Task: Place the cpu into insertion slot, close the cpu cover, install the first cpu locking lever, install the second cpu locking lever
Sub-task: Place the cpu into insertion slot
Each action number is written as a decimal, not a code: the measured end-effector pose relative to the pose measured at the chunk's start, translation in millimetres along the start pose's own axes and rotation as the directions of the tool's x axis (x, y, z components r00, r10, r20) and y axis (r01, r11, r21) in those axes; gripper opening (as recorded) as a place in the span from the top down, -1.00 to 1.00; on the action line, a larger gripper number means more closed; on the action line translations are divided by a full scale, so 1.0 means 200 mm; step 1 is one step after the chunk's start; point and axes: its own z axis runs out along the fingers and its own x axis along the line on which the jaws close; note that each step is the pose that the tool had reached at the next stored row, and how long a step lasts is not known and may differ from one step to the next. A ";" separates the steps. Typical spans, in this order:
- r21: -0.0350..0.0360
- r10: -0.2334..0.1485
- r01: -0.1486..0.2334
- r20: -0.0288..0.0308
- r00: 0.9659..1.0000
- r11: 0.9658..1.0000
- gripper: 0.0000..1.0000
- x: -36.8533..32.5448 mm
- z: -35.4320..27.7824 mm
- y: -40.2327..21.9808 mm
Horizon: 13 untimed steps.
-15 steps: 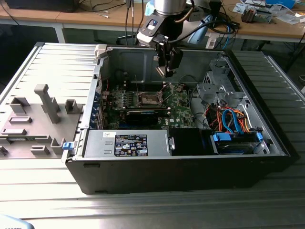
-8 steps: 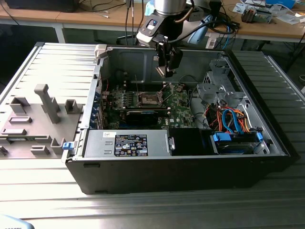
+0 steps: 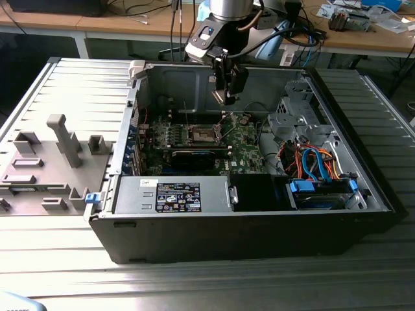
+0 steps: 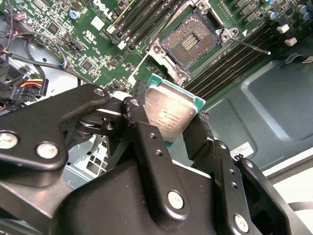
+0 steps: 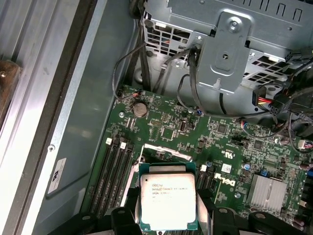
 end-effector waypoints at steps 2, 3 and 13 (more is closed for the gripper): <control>0.000 0.001 -0.001 0.000 1.000 1.000 -0.09 0.000 0.000 0.000; 0.000 0.003 -0.003 0.000 1.000 1.000 -0.09 0.000 0.000 0.000; 0.000 0.010 -0.010 0.001 1.000 1.000 -0.09 0.000 0.000 0.000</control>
